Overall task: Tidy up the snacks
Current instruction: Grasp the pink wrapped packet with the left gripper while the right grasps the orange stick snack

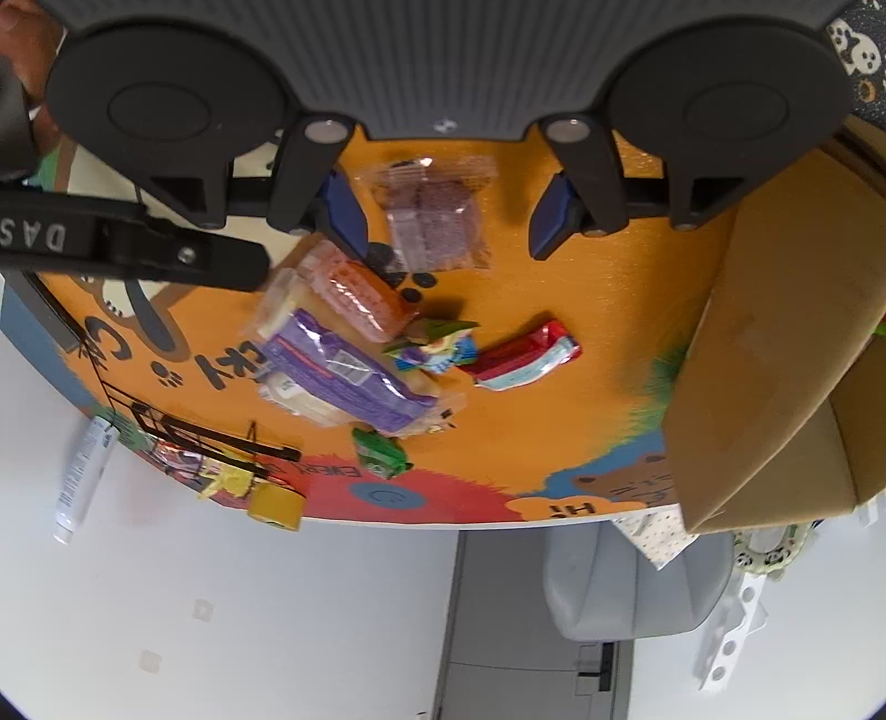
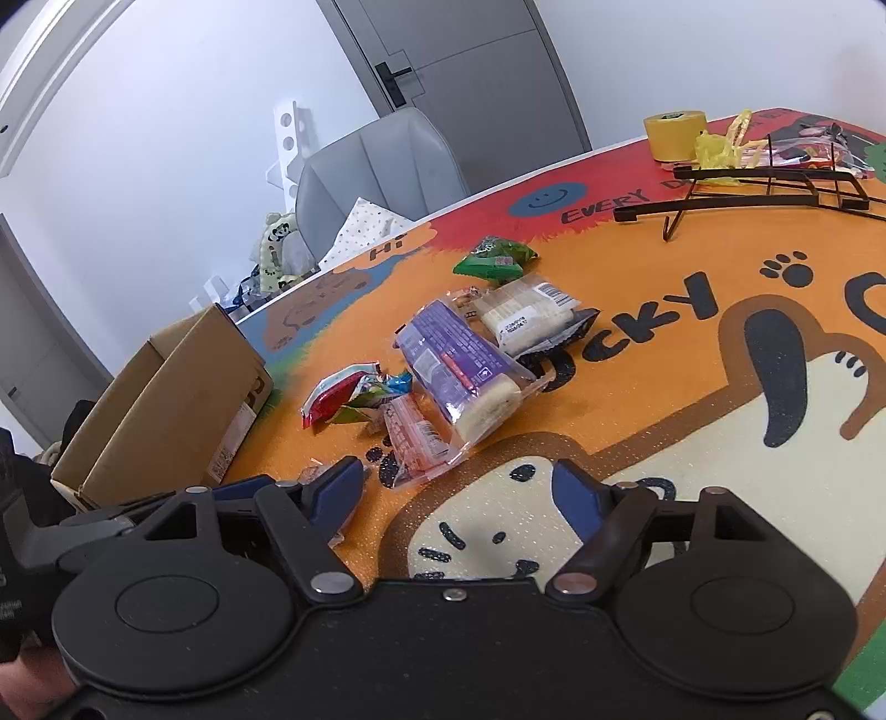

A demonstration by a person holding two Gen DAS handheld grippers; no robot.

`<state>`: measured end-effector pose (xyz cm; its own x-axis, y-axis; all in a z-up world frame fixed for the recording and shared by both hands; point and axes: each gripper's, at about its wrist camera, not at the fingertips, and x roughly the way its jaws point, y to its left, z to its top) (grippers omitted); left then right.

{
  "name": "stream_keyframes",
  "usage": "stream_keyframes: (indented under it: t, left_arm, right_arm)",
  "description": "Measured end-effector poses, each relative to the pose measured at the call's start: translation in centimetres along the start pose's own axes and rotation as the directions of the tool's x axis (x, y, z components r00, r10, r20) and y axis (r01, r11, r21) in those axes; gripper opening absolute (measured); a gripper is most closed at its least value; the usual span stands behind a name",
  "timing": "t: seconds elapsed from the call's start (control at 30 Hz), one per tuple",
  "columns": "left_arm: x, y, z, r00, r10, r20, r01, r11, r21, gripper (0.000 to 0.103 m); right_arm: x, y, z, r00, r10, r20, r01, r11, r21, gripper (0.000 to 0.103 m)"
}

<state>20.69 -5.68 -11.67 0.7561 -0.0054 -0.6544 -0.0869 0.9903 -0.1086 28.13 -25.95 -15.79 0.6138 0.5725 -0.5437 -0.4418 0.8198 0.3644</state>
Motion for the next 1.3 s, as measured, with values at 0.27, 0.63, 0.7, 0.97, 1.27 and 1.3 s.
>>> stream_keyframes:
  t: [0.27,0.63,0.7,0.97,1.27,1.3]
  left_arm:
    - [0.7,0.1,-0.5,0.999,-0.017,-0.030,0.017,1.000,0.002,0.035]
    - [-0.7,1.7,0.1,1.000,-0.015,0.006,0.015,0.999,-0.044,0.033]
    - [-0.8,2.0,0.1,1.000,-0.018,0.008,0.018,0.998,-0.052,0.033]
    - [-0.9,2.9,0.5,1.000,-0.015,0.017,0.016,0.997,-0.082,0.033]
    - [-0.6,3.7,0.5,1.000,-0.015,0.010,0.016,0.995,-0.102,0.033]
    - [-0.6,3.7,0.5,1.000,-0.016,0.008,0.017,0.995,-0.103,0.033]
  right_arm:
    - [0.0,0.3,0.1,1.000,0.013,0.011,-0.013,1.000,-0.011,0.068]
    - [1.3,1.7,0.0,0.997,0.071,-0.010,-0.071,0.997,-0.028,0.047]
    - [1.6,2.1,0.3,0.997,0.078,-0.010,-0.079,0.996,-0.035,0.047]
    - [3.2,3.2,1.7,0.997,0.083,-0.008,-0.083,0.994,-0.065,0.047]
    - [5.5,3.2,2.1,0.998,0.046,-0.038,-0.049,0.995,-0.083,0.047]
    - [5.8,3.2,2.0,0.998,0.040,-0.049,-0.044,0.996,-0.082,0.044]
